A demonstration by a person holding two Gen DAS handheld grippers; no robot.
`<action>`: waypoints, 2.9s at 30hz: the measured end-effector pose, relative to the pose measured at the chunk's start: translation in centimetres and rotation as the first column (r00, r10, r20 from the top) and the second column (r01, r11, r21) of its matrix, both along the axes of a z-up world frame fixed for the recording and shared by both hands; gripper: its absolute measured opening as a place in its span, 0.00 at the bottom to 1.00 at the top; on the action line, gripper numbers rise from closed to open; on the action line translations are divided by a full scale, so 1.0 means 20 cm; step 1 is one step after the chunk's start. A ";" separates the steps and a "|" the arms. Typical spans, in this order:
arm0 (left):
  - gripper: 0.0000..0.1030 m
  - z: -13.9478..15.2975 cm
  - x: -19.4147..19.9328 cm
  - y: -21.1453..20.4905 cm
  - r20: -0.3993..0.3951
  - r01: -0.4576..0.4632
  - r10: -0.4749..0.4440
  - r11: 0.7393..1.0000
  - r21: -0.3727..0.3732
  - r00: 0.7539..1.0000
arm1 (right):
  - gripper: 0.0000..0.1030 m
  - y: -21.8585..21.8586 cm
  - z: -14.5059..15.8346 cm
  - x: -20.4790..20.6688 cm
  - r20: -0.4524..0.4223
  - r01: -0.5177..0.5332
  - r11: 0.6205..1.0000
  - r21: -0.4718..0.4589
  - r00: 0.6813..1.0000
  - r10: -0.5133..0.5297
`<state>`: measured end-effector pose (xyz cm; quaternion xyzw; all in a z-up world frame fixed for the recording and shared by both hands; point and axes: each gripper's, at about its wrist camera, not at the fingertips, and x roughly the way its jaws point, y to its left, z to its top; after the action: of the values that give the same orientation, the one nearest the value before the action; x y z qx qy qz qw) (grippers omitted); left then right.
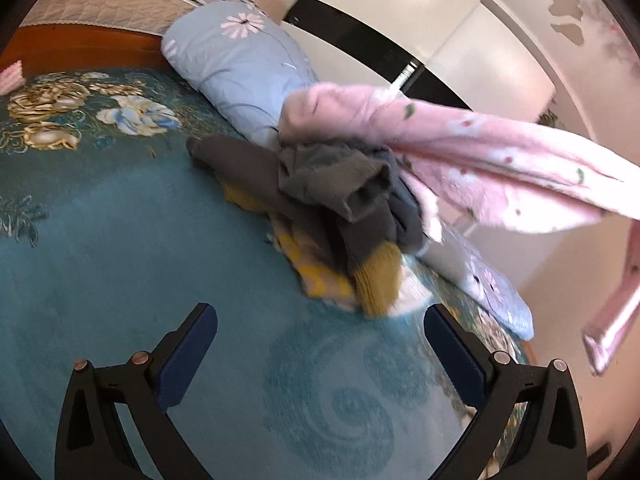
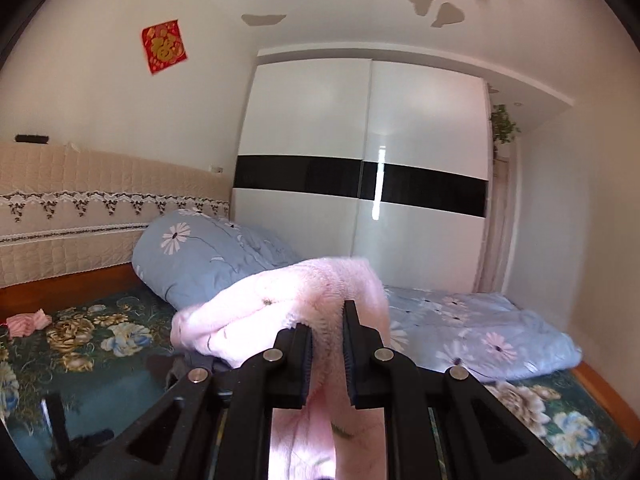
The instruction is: Fold clothes
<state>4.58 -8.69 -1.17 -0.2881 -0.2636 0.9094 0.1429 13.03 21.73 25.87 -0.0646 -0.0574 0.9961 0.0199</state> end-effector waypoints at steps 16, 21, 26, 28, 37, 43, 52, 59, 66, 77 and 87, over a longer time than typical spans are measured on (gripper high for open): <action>1.00 -0.03 0.17 0.18 -0.023 0.058 -0.066 0.972 -0.229 0.998 | 0.14 0.70 -0.72 0.09 0.342 0.326 0.929 -0.174 0.905 -0.253; 1.00 0.01 0.12 0.12 0.005 0.036 -0.036 0.985 -0.170 0.999 | 0.20 0.78 -1.02 -0.09 0.513 0.358 0.910 -0.209 0.832 -0.210; 1.00 0.22 -0.01 0.07 -0.022 0.022 -0.027 0.981 -0.191 0.999 | 0.65 0.79 -1.14 -0.15 0.579 0.367 0.898 -0.241 0.797 -0.170; 1.00 0.30 -0.11 0.05 -0.005 0.020 -0.022 0.977 -0.214 1.000 | 0.65 0.81 -1.15 -0.14 0.569 0.387 0.879 -0.278 0.804 -0.174; 1.00 0.63 -0.58 0.02 0.045 -0.051 0.069 0.941 -0.335 0.997 | 0.69 0.90 -1.29 -0.10 0.500 0.463 0.776 -0.429 0.837 -0.223; 1.00 0.76 -0.93 0.21 0.013 -0.109 0.129 0.882 -0.459 0.992 | 0.69 0.93 -1.29 -0.09 0.480 0.437 0.765 -0.473 0.856 -0.192; 0.39 0.60 -1.29 0.30 0.101 -0.127 0.207 0.848 -0.515 0.973 | 0.69 0.96 -1.33 -0.10 0.506 0.453 0.719 -0.527 0.847 -0.163; 0.09 0.73 -1.15 0.28 -0.025 -0.177 0.186 0.876 -0.448 0.982 | 0.69 0.94 -1.35 -0.12 0.524 0.457 0.712 -0.533 0.839 -0.146; 0.06 1.12 -0.77 0.24 -0.165 -0.138 0.086 0.932 -0.335 0.983 | 0.69 0.97 -1.36 -0.10 0.516 0.462 0.680 -0.569 0.845 -0.143; 0.06 1.41 0.04 0.37 -0.335 0.107 -0.198 0.956 -0.272 0.921 | 0.69 1.03 -1.30 -0.03 0.455 0.452 0.640 -0.622 0.873 -0.175; 0.06 0.79 0.30 0.65 -0.134 0.348 -0.392 0.899 -0.268 0.910 | 0.69 1.10 -1.28 0.02 0.424 0.445 0.589 -0.675 0.887 -0.185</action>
<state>10.62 4.35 14.63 -0.2624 -0.0786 0.9131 0.3019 13.33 43.68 0.29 -0.2310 0.3730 0.8842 0.1605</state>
